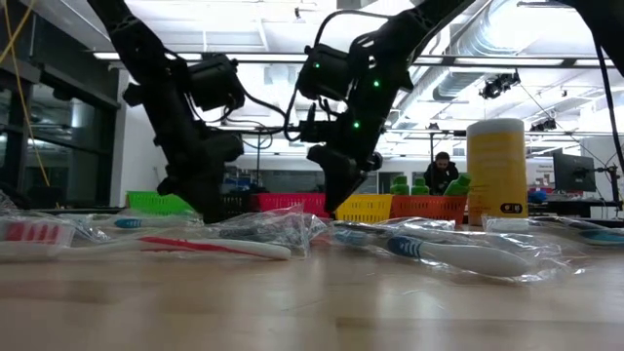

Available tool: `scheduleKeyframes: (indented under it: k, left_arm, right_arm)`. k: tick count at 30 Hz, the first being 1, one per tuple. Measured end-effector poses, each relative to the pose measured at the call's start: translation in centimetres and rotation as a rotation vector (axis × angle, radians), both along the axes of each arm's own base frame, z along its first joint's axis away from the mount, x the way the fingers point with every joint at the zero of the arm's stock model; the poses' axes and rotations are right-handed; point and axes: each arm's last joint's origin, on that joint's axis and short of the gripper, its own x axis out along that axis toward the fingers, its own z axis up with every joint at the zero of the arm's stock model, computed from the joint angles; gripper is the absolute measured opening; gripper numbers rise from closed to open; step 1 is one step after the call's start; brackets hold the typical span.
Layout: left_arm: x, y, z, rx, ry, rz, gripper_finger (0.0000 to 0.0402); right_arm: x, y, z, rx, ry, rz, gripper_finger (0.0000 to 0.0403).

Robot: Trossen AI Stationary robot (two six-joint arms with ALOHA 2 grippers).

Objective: Pick & Place Travel size toiletries
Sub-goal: Put the black hair comb into the yellow basket

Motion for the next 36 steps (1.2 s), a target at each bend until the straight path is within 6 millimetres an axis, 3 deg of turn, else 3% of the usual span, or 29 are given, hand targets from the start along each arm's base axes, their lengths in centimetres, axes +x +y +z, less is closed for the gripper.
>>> scheduleKeyframes:
  k: [9,13,26,31,36]
  left_arm:
    - [0.2,0.1,-0.5,0.008,0.016,0.01,0.0001]
    - [0.1,0.1,-0.6,0.008,0.025,0.011,0.0]
    - [0.0,0.1,-0.7,0.015,0.032,0.005,0.0]
    - [0.1,0.1,-0.6,0.028,0.032,-0.007,0.0]
    - [0.5,0.3,1.1,0.063,-0.004,-0.023,0.0]
  right_arm:
    - [0.0,0.0,0.0,0.025,-0.009,-0.026,0.0015]
    - [0.1,-0.4,0.0,0.151,-0.057,-0.041,0.0032]
    - [-2.3,-2.5,-3.0,0.409,-0.276,-0.318,0.0202]
    - [-2.3,-2.4,-2.4,0.435,-0.327,-0.338,0.025]
    - [-2.8,-1.6,-1.2,0.427,-0.296,-0.333,0.0274]
